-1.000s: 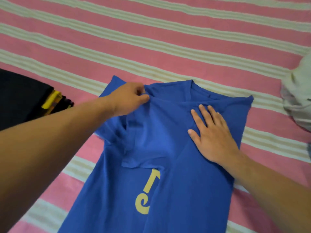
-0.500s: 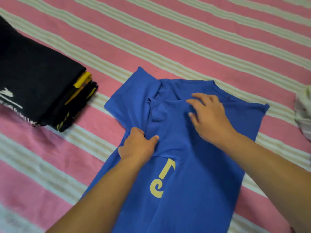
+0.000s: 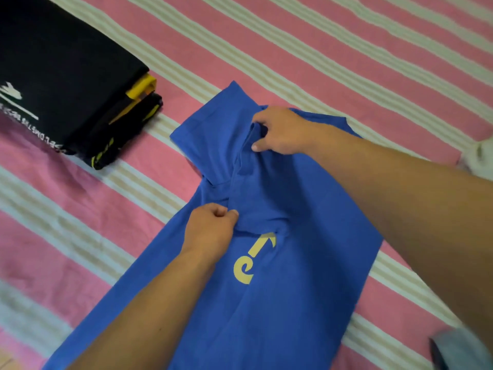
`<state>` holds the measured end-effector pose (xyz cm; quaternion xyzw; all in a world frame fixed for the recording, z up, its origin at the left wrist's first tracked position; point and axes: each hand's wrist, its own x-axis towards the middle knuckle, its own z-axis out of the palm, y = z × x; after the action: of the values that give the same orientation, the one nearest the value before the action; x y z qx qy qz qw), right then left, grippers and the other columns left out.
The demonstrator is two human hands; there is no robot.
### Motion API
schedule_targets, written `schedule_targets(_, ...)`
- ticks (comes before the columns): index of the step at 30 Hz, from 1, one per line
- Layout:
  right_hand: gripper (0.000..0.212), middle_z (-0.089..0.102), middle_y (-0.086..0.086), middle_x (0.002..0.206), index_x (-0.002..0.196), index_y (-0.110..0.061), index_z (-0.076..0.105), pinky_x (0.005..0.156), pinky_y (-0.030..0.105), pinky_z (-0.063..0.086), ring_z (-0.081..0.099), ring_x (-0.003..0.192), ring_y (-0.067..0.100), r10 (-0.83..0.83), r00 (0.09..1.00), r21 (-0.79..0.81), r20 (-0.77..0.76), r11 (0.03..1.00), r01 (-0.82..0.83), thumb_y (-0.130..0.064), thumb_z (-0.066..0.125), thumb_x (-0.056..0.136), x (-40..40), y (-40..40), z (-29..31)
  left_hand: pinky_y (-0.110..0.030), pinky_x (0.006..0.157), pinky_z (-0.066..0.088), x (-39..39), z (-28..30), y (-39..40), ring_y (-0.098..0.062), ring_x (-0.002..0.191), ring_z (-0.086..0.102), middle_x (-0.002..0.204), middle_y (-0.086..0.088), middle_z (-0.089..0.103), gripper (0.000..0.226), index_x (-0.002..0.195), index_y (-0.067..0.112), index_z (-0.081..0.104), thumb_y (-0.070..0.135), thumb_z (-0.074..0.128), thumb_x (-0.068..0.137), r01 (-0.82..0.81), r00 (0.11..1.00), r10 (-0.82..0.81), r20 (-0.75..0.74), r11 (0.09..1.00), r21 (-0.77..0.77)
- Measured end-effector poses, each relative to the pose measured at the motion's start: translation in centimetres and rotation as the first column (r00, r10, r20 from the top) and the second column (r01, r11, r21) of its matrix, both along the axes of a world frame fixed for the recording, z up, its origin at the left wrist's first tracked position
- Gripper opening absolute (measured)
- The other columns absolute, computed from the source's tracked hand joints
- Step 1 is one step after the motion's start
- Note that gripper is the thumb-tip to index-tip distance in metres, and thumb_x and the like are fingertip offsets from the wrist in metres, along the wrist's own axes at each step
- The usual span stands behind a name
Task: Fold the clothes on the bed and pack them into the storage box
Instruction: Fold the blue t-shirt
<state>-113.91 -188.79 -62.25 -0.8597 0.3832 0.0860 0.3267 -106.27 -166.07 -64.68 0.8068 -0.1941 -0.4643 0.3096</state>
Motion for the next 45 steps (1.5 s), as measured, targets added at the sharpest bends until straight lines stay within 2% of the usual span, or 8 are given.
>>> schedule_targets(7,0.030,0.052,-0.007,0.122,0.080,-0.030,0.064,0.089,0.003,0.033,0.050,0.105,-0.011,-0.381,0.880,0.067,0.285,0.923,0.378,-0.007,0.083,0.074,-16.2,6.0,7.4,-0.019,0.087,0.039,-5.9,4.4,3.1,-0.007,0.095,0.053,0.095,0.015,0.056,0.009,0.087,0.030,0.056,0.030,0.063,0.092,0.362,0.902,-0.190,0.387,0.822,-0.440)
schedule_targets(11,0.056,0.054,0.001,0.127,0.070,-0.035,0.070,0.089,0.002,0.036,0.053,0.116,-0.005,-0.546,0.834,0.216,0.082,0.826,0.520,0.021,0.069,0.073,-25.8,11.2,3.6,-0.037,0.078,0.047,-8.7,0.8,5.5,-0.023,0.090,0.056,0.102,0.005,0.055,0.031,0.103,0.026,0.055,0.031,0.071,0.078,0.712,0.592,-0.487,0.642,0.690,-0.134)
schedule_targets(16,0.053,0.070,-0.005,0.087,0.079,-0.029,0.069,0.065,0.013,0.048,0.064,0.073,-0.001,-0.696,0.717,0.116,0.033,0.715,0.689,0.019,0.049,0.084,-27.4,10.9,-1.4,-0.043,0.068,0.051,-8.1,-2.5,6.3,-0.030,0.084,0.056,0.100,-0.005,0.054,0.052,0.109,0.016,0.052,0.020,0.085,0.068,0.664,0.532,-0.494,0.688,0.747,0.024)
schedule_targets(19,0.029,0.062,-0.006,0.104,0.113,-0.023,0.060,0.082,0.030,0.046,0.061,0.097,0.020,-0.732,0.672,0.040,0.108,0.679,0.733,-0.005,0.051,0.093,-23.9,7.5,-2.2,-0.049,0.071,0.052,-7.6,-2.8,4.8,-0.032,0.086,0.059,0.101,-0.006,0.058,0.043,0.114,0.013,0.054,0.023,0.077,0.079,0.715,0.457,-0.495,0.739,0.698,0.026)
schedule_targets(23,0.050,0.058,-0.002,0.125,0.146,-0.019,0.039,0.088,0.032,0.045,0.058,0.107,0.019,-0.736,0.675,0.108,0.056,0.676,0.729,-0.034,0.051,0.100,-18.3,3.1,-2.4,-0.048,0.079,0.050,-7.1,-3.4,2.0,-0.029,0.089,0.058,0.096,-0.001,0.062,0.036,0.119,0.016,0.057,0.022,0.070,0.086,0.684,0.547,-0.500,0.671,0.730,-0.013)
schedule_targets(36,0.016,0.063,-0.011,0.098,0.107,-0.021,0.067,0.075,0.021,0.050,0.063,0.096,0.009,-0.826,0.501,0.281,0.259,0.561,0.779,-0.019,0.070,0.092,-14.2,-1.3,-5.4,-0.041,0.073,0.037,-6.5,-4.7,1.4,-0.022,0.076,0.043,0.079,0.006,0.046,0.013,0.075,0.022,0.044,0.022,0.051,0.086,0.550,0.687,-0.347,0.639,0.823,-0.145)
schedule_targets(41,0.035,0.051,-0.001,0.134,0.133,-0.016,0.054,0.103,0.029,0.040,0.049,0.123,0.017,-0.596,0.701,-0.214,0.392,0.682,0.699,-0.022,0.053,0.099,-16.8,4.6,-3.2,-0.039,0.075,0.033,-6.4,-3.1,1.7,-0.030,0.090,0.048,0.102,-0.006,0.054,0.011,0.078,0.011,0.058,0.022,0.058,0.077,0.582,0.534,-0.316,0.784,0.810,-0.070)
schedule_targets(45,0.052,0.036,0.013,0.158,0.148,-0.005,0.044,0.121,0.046,0.024,0.029,0.148,0.031,-0.061,0.988,-0.590,0.139,0.796,0.132,-0.031,0.047,0.103,-20.3,12.2,-4.7,-0.048,0.113,0.035,-8.8,-2.5,1.4,-0.036,0.143,0.039,0.152,-0.014,0.047,0.051,0.132,0.013,0.061,0.034,0.054,0.086,0.922,0.114,-0.522,0.845,0.372,0.105)
